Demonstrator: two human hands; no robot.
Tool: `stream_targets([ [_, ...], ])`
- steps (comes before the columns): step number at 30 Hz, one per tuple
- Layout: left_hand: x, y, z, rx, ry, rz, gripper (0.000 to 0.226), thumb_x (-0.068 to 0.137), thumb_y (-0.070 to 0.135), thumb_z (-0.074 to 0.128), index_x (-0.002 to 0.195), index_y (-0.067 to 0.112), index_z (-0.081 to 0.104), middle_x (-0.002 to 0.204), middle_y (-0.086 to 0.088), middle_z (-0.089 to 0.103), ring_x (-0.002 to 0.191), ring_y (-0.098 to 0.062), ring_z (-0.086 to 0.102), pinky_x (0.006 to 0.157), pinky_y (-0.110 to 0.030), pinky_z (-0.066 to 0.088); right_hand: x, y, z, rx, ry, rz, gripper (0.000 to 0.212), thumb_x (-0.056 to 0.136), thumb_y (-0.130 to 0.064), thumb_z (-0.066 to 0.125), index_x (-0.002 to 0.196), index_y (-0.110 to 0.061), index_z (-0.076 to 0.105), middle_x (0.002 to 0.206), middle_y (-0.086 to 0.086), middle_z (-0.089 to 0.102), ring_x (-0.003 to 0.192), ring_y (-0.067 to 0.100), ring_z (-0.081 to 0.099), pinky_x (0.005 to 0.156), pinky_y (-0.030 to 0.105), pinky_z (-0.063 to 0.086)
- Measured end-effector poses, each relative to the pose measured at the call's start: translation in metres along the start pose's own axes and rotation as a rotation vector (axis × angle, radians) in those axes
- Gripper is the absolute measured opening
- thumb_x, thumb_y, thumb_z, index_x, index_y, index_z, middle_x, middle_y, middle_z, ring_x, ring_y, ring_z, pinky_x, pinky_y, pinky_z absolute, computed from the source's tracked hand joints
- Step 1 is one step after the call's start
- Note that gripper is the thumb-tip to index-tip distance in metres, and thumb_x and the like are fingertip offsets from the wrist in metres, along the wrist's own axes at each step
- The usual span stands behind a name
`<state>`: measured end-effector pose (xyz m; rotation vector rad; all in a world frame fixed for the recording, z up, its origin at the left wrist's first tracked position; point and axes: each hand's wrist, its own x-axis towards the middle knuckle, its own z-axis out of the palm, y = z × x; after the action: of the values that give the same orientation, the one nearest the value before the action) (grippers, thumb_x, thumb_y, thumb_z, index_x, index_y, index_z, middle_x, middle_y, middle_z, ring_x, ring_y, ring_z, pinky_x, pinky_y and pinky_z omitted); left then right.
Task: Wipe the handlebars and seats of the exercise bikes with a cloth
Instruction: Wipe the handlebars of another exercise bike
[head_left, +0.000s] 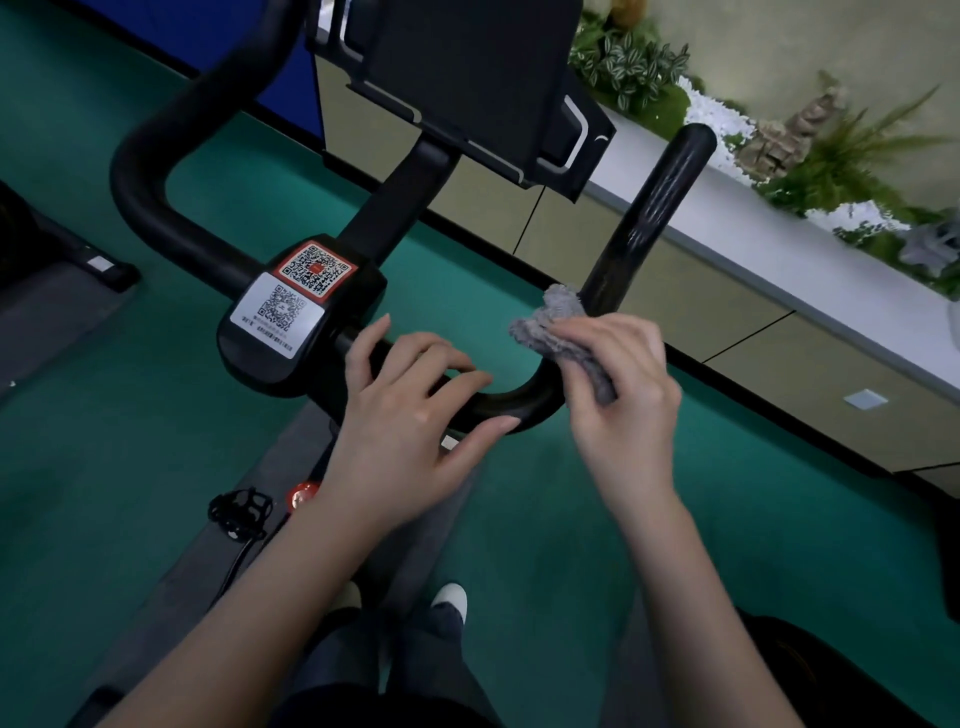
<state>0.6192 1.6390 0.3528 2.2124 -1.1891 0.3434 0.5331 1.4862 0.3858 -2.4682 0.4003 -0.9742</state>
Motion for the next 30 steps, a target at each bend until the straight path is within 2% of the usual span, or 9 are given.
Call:
stream_targets([
  [3, 0.000, 0.007, 0.005, -0.016, 0.024, -0.006, 0.039, 0.089, 0.053, 0.053, 0.093, 0.019, 0.073, 0.095, 0.005, 0.066, 0.104, -0.021, 0.060, 0.111, -0.047, 0.021, 0.022, 0.003, -0.011, -0.070, -0.134, 0.043, 0.021, 0.081, 0.006, 0.066, 0.098, -0.005, 0.071, 0.092, -0.002, 0.066, 0.094, 0.025, 0.054, 0.085, 0.011, 0.036],
  [5, 0.000, 0.012, 0.008, -0.014, 0.037, -0.014, 0.040, 0.090, 0.053, 0.053, 0.093, 0.019, 0.073, 0.093, 0.005, 0.066, 0.102, -0.021, 0.060, 0.111, -0.046, 0.021, 0.036, -0.002, -0.014, -0.107, -0.256, 0.034, 0.022, 0.080, 0.005, 0.066, 0.098, -0.006, 0.072, 0.092, 0.002, 0.069, 0.094, 0.025, 0.053, 0.082, 0.012, 0.035],
  [9, -0.003, 0.020, 0.014, -0.009, 0.059, -0.046, 0.039, 0.089, 0.052, 0.055, 0.094, 0.017, 0.072, 0.092, 0.003, 0.067, 0.100, -0.022, 0.061, 0.111, -0.047, 0.023, 0.053, -0.009, -0.012, -0.201, -0.609, -0.033, 0.022, 0.083, -0.002, 0.063, 0.100, -0.013, 0.071, 0.098, 0.003, 0.070, 0.102, 0.023, 0.051, 0.088, 0.035, 0.044],
  [11, -0.005, 0.022, 0.017, -0.010, 0.063, -0.069, 0.040, 0.089, 0.052, 0.055, 0.095, 0.017, 0.073, 0.092, 0.003, 0.067, 0.099, -0.022, 0.061, 0.111, -0.047, 0.024, 0.057, -0.011, -0.011, -0.253, -0.730, -0.043, 0.021, 0.086, -0.006, 0.060, 0.101, -0.016, 0.070, 0.099, 0.001, 0.068, 0.106, 0.018, 0.046, 0.083, 0.046, 0.048],
  [12, -0.005, 0.023, 0.018, -0.010, 0.068, -0.077, 0.039, 0.088, 0.052, 0.056, 0.095, 0.017, 0.073, 0.092, 0.003, 0.067, 0.099, -0.022, 0.061, 0.111, -0.047, 0.025, 0.059, -0.011, -0.011, -0.275, -0.754, -0.053, 0.021, 0.087, -0.007, 0.059, 0.102, -0.017, 0.069, 0.099, 0.001, 0.067, 0.106, 0.017, 0.045, 0.082, 0.047, 0.049],
  [16, -0.004, 0.024, 0.019, -0.002, 0.100, -0.090, 0.038, 0.088, 0.052, 0.057, 0.092, 0.017, 0.073, 0.090, 0.004, 0.067, 0.098, -0.022, 0.061, 0.111, -0.046, 0.025, 0.072, -0.006, -0.012, -0.341, -0.679, -0.095, 0.020, 0.089, -0.005, 0.058, 0.104, -0.011, 0.070, 0.099, 0.005, 0.068, 0.099, 0.021, 0.045, 0.085, 0.034, 0.042],
  [22, -0.004, 0.025, 0.021, 0.033, 0.113, -0.086, 0.039, 0.089, 0.051, 0.056, 0.091, 0.015, 0.073, 0.085, 0.003, 0.066, 0.093, -0.023, 0.062, 0.110, -0.045, 0.028, 0.071, -0.007, -0.010, -0.309, -0.765, -0.115, 0.020, 0.087, -0.005, 0.058, 0.102, -0.013, 0.069, 0.100, 0.003, 0.067, 0.105, 0.020, 0.046, 0.084, 0.042, 0.047],
  [27, -0.001, 0.028, 0.022, 0.064, 0.150, -0.082, 0.040, 0.090, 0.050, 0.055, 0.088, 0.015, 0.072, 0.084, 0.002, 0.066, 0.089, -0.024, 0.062, 0.108, -0.045, 0.032, 0.080, 0.004, -0.013, -0.351, -0.661, -0.146, 0.019, 0.088, -0.004, 0.057, 0.101, -0.010, 0.070, 0.095, 0.005, 0.067, 0.090, 0.017, 0.039, 0.080, 0.035, 0.041],
  [30, 0.001, 0.030, 0.023, 0.081, 0.161, -0.076, 0.041, 0.090, 0.051, 0.054, 0.089, 0.014, 0.072, 0.083, 0.001, 0.066, 0.087, -0.024, 0.062, 0.108, -0.044, 0.032, 0.074, 0.004, -0.012, -0.311, -0.685, -0.184, 0.020, 0.087, -0.002, 0.057, 0.101, -0.010, 0.070, 0.095, 0.005, 0.067, 0.089, 0.014, 0.036, 0.079, 0.029, 0.037],
])
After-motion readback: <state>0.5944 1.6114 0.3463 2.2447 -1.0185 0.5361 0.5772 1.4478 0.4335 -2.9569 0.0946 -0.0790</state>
